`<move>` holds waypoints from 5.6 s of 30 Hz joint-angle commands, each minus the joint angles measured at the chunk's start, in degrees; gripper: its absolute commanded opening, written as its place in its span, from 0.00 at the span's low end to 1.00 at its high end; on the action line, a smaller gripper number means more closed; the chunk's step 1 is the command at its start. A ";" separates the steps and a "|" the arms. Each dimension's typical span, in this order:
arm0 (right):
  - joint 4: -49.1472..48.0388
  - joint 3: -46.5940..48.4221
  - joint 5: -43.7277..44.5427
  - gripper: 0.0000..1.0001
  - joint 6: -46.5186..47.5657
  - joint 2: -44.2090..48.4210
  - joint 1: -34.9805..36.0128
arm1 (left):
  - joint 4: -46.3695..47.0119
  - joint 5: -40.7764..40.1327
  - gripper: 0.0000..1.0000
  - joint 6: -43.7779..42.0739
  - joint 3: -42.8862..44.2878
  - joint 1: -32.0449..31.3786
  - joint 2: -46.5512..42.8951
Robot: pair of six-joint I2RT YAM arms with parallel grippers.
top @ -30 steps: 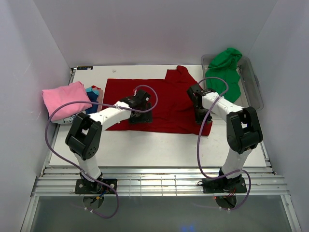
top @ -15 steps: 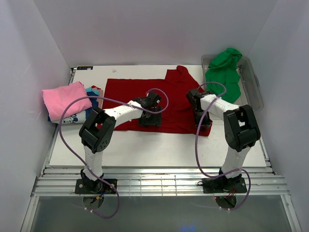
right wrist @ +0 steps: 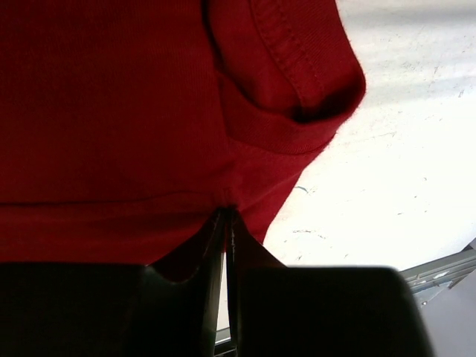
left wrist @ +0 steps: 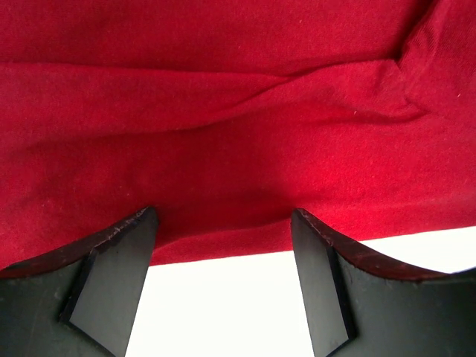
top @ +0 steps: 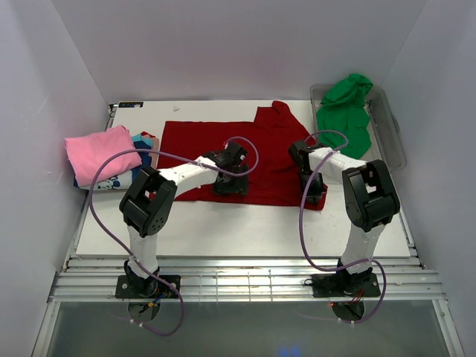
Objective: Fold and stack the t-shirts
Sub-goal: Fold the tshirt
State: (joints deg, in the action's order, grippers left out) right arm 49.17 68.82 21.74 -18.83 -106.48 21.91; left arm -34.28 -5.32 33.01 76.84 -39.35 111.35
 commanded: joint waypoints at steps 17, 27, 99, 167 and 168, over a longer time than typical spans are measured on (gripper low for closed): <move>0.75 3.17 4.81 0.08 3.89 -0.75 -5.12 | 0.09 0.40 0.83 1.09 -11.09 -0.11 -7.20; -2.05 3.43 -9.06 0.43 4.68 6.71 -5.39 | 0.09 0.75 0.83 1.26 -10.92 -0.37 -7.38; -3.99 5.28 -9.26 0.08 9.25 0.22 -10.40 | 0.01 0.14 0.83 2.32 -15.75 -0.72 -10.98; -14.36 -0.43 -30.70 0.08 5.21 -1.81 0.85 | 4.76 -13.31 0.00 -7.44 -24.63 21.69 -12.65; -14.28 -0.96 -30.27 0.08 5.29 -1.46 0.85 | 4.40 -13.22 0.00 -7.00 -25.15 21.60 -13.17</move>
State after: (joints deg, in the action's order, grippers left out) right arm 33.36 70.91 -12.32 -14.15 -108.71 22.52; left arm -25.93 -20.47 23.64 55.61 -17.91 97.54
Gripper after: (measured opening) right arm 0.078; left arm 0.012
